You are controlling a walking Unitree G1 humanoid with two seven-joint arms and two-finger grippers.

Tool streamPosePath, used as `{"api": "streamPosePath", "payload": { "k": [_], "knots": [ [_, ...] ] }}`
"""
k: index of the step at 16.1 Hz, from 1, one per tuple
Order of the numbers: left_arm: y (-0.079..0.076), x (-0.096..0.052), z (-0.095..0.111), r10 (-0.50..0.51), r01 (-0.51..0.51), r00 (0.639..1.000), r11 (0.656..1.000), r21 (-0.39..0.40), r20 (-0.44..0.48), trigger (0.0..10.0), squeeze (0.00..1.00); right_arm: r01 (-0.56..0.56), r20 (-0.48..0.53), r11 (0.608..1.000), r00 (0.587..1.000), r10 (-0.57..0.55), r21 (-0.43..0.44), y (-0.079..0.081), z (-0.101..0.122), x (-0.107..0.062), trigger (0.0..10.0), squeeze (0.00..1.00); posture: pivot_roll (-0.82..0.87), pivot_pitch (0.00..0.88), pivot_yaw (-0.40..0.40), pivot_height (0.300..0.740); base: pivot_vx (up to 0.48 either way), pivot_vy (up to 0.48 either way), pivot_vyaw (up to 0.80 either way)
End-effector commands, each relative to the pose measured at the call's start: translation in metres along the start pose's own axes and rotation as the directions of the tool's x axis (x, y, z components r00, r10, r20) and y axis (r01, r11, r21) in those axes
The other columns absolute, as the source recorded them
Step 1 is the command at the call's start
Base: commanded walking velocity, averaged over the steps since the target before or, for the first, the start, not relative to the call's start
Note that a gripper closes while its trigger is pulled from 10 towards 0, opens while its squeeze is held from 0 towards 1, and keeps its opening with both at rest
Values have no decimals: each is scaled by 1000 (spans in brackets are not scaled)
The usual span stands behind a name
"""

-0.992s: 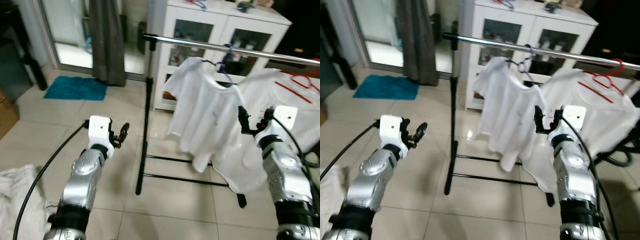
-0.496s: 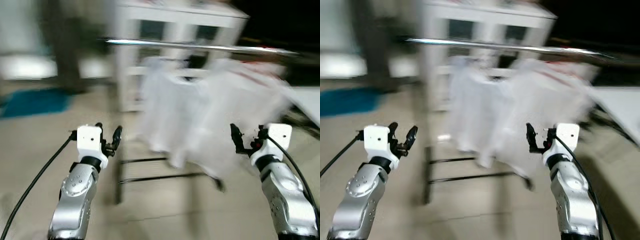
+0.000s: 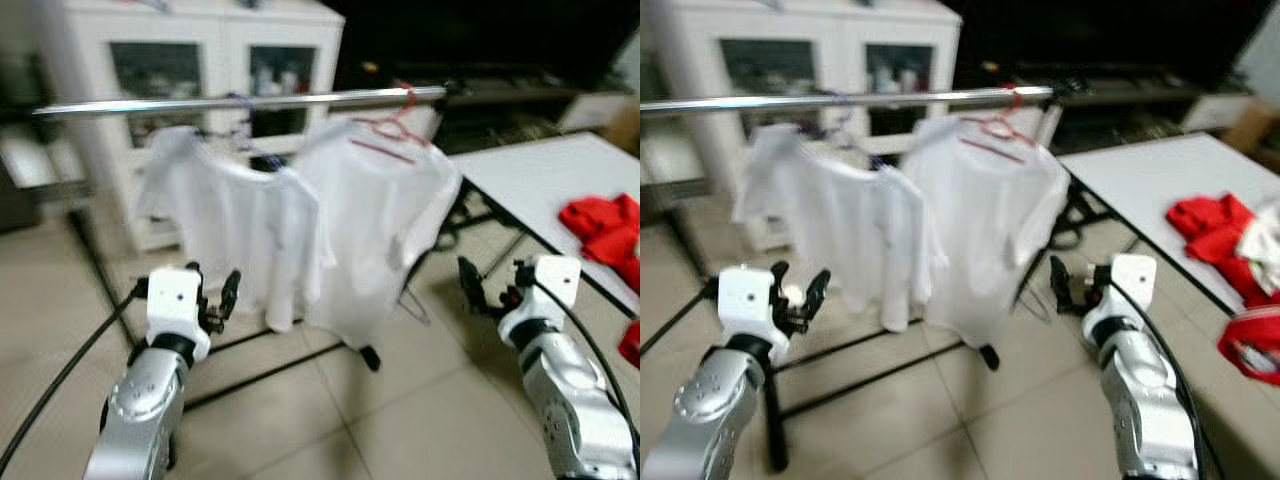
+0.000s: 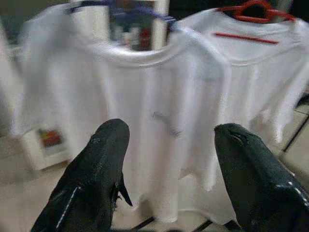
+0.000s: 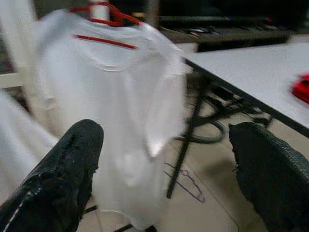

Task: Hang hanger

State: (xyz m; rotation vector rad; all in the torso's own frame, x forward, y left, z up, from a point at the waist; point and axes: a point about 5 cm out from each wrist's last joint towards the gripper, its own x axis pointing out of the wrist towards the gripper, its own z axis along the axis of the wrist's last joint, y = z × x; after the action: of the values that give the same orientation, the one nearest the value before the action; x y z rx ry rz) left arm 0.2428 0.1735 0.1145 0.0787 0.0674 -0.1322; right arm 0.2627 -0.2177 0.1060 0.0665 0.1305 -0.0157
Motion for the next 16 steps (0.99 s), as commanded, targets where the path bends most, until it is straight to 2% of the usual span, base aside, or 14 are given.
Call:
{"api": "streamPosePath", "payload": {
  "k": [1,5,9,11,13,14,15,16],
  "knots": [
    [-13,6,4,-39,39,999,999,-7,8,10000,0,67,-2,998,998,-67,-17,-18,3,-4,10000,0,90,0,-128,740,296,0,-781],
    [-11,10,4,-29,29,1000,1000,-6,-2,10000,0,53,28,998,998,-53,-20,-14,13,5,10000,0,77,0,-112,740,270,0,-680],
    [-11,5,4,-40,40,999,999,-8,-12,10000,0,9,14,1000,1000,-9,-26,-4,9,-4,10000,0,76,0,-106,740,126,0,0],
    [-10,4,3,-42,42,999,999,-3,-21,10000,0,30,6,1000,1000,-30,1,-4,5,-5,10000,0,90,0,-125,740,0,0,0],
    [-4,-1,2,-8,8,1000,1000,-2,-22,10000,0,-18,-1,999,1000,18,26,4,5,2,10000,0,114,0,-144,740,0,0,0],
    [0,-6,2,12,-13,1000,1000,-23,-15,10000,0,-63,-6,998,998,63,24,13,4,4,10000,0,115,0,-128,740,0,0,0],
    [2,-9,4,1,-1,1000,1000,-25,-24,10000,0,-127,-7,991,992,127,40,27,5,-2,10000,0,94,0,-98,740,0,0,0],
    [-1,-8,4,-28,28,999,999,-16,-19,10000,0,-141,-7,989,990,142,52,30,4,-7,10000,0,93,0,-95,740,0,0,0]
  ]
}}
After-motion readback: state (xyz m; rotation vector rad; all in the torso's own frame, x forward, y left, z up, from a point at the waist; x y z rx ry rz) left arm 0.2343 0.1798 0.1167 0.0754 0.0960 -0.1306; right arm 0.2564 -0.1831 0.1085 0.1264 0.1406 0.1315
